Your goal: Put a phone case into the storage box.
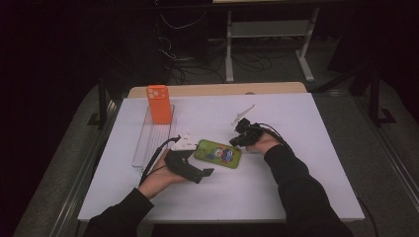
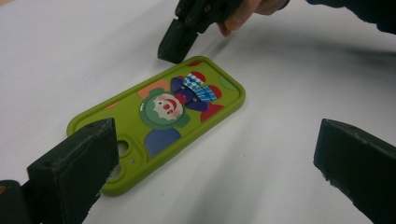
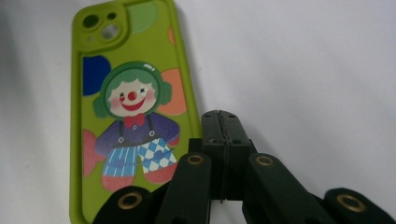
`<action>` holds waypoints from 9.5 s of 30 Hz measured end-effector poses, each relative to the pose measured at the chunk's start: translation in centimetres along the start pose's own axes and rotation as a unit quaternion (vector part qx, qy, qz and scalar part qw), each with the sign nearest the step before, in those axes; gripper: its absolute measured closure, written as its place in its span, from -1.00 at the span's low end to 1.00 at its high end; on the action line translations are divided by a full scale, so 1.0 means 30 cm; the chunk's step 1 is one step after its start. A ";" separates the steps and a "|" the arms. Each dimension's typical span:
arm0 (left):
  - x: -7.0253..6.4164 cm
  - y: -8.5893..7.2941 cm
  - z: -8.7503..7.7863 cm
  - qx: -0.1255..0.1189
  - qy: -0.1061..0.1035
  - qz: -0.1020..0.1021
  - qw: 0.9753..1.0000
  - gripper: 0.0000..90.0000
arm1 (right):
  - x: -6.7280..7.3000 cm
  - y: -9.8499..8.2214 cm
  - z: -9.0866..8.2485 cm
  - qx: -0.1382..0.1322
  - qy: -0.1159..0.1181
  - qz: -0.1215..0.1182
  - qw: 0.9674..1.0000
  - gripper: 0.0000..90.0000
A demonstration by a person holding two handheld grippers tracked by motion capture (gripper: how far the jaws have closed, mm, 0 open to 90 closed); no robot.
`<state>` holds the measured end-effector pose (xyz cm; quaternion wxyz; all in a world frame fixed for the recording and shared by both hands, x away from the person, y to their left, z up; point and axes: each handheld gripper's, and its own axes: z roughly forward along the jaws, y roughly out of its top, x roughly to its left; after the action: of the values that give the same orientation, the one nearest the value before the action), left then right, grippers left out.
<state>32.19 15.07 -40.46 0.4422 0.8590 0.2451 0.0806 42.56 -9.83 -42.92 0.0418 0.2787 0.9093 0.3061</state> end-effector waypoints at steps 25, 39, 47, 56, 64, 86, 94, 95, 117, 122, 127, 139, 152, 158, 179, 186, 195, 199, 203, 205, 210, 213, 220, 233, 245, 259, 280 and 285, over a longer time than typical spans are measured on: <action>-0.006 -0.001 0.008 0.007 -0.006 0.000 1.000 -1.00 | 0.128 -0.185 -0.219 -0.101 -0.019 0.073 0.992 -0.26; -0.007 0.000 0.009 0.007 -0.007 0.004 1.000 -1.00 | 0.211 -0.346 -0.261 -0.136 -0.080 0.084 0.984 -0.92; -0.009 -0.001 0.011 0.011 -0.006 0.007 1.000 -1.00 | 0.238 -0.409 -0.278 -0.135 -0.082 0.082 0.984 -1.00; -0.008 -0.002 0.013 0.009 -0.008 0.004 1.000 -1.00 | 0.229 -0.355 -0.287 -0.126 -0.077 0.071 0.986 -1.00; -0.007 -0.003 0.013 0.009 -0.010 0.003 1.000 -1.00 | 0.203 -0.262 -0.292 -0.103 -0.062 0.056 0.991 -1.00; -0.007 -0.002 0.016 0.008 -0.013 0.002 1.000 -1.00 | 0.154 -0.043 -0.154 -0.019 -0.025 0.015 0.999 -1.00; -0.006 -0.002 0.015 0.009 -0.011 0.004 1.000 -1.00 | 0.150 0.007 -0.065 0.014 -0.024 -0.005 1.000 -1.00; -0.003 -0.002 0.013 0.016 -0.010 0.010 1.000 -1.00 | 0.151 0.015 -0.046 0.021 -0.025 -0.010 0.999 -1.00; -0.008 -0.002 0.014 0.009 -0.010 0.003 1.000 -1.00 | 0.178 0.021 0.073 0.075 -0.020 -0.029 0.997 -0.83; -0.009 -0.002 0.015 0.008 -0.010 0.002 1.000 -1.00 | 0.188 0.021 0.072 0.076 -0.029 -0.036 0.996 -0.77; -0.009 -0.002 0.015 0.008 -0.010 0.001 1.000 -1.00 | 0.194 0.016 0.069 0.071 -0.030 -0.039 0.996 -0.70; -0.008 -0.004 0.013 0.003 -0.009 -0.004 1.000 -1.00 | 0.189 0.002 0.055 0.058 -0.030 -0.040 0.997 -0.66; 0.023 0.036 -0.024 0.006 -0.025 0.009 1.000 -1.00 | 0.120 -0.034 -0.097 0.025 -0.010 -0.041 0.999 -0.66; 0.040 0.090 -0.042 0.014 -0.043 0.049 0.998 -1.00 | 0.094 -0.060 -0.150 0.039 0.006 -0.062 0.997 -0.66; 0.068 0.210 -0.025 0.016 -0.135 0.133 0.982 -1.00 | 0.161 -0.072 -0.202 0.062 0.055 -0.138 0.987 -0.66; 0.017 0.190 0.014 0.057 -0.169 0.173 0.969 -1.00 | 0.211 -0.058 -0.174 0.075 0.071 -0.164 0.981 -0.66; -0.008 0.172 0.057 0.096 -0.174 0.198 0.960 -1.00 | 0.243 -0.044 -0.181 0.069 0.082 -0.191 0.976 -0.66; -0.014 0.154 0.088 0.109 -0.171 0.199 0.959 -1.00 | 0.260 -0.032 -0.191 0.065 0.086 -0.197 0.974 -0.66; -0.018 0.148 0.100 0.120 -0.166 0.205 0.957 -1.00 | 0.276 -0.023 -0.193 0.064 0.087 -0.210 0.972 -0.66; -0.023 0.143 0.106 0.127 -0.172 0.210 0.954 -1.00 | 0.283 -0.019 -0.195 0.063 0.087 -0.215 0.971 -0.66; -0.030 0.131 0.117 0.131 -0.175 0.207 0.954 -0.96 | 0.290 -0.015 -0.200 0.060 0.090 -0.218 0.970 -0.66; -0.033 0.128 0.118 0.135 -0.176 0.204 0.954 -0.90 | 0.290 -0.015 -0.201 0.059 0.091 -0.220 0.969 -0.66; -0.031 0.128 0.116 0.132 -0.177 0.210 0.952 -0.71 | 0.290 -0.014 -0.207 0.055 0.095 -0.221 0.969 -0.66; -0.037 0.124 0.116 0.141 -0.181 0.204 0.952 -0.65 | 0.289 -0.019 -0.201 0.057 0.103 -0.219 0.968 -0.69; -0.015 0.109 0.113 0.149 -0.152 0.176 0.961 -0.65 | 0.248 -0.035 -0.230 0.009 0.107 -0.165 0.980 -0.93; 0.005 0.100 0.125 0.137 -0.037 0.099 0.985 -0.65 | 0.165 -0.163 -0.273 -0.060 0.007 0.013 0.998 -0.96; 0.017 0.123 0.117 0.132 0.034 0.017 0.991 -0.65 | 0.198 -0.272 -0.205 -0.134 -0.075 0.076 0.985 -0.96; 0.020 0.121 0.115 0.136 0.035 0.013 0.990 -0.65 | 0.207 -0.270 -0.201 -0.146 -0.086 0.083 0.982 -0.96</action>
<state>35.19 11.10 -39.65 0.3116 0.9108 0.2582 0.0818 31.95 -15.05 -42.15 0.1345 0.3690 0.8217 0.4130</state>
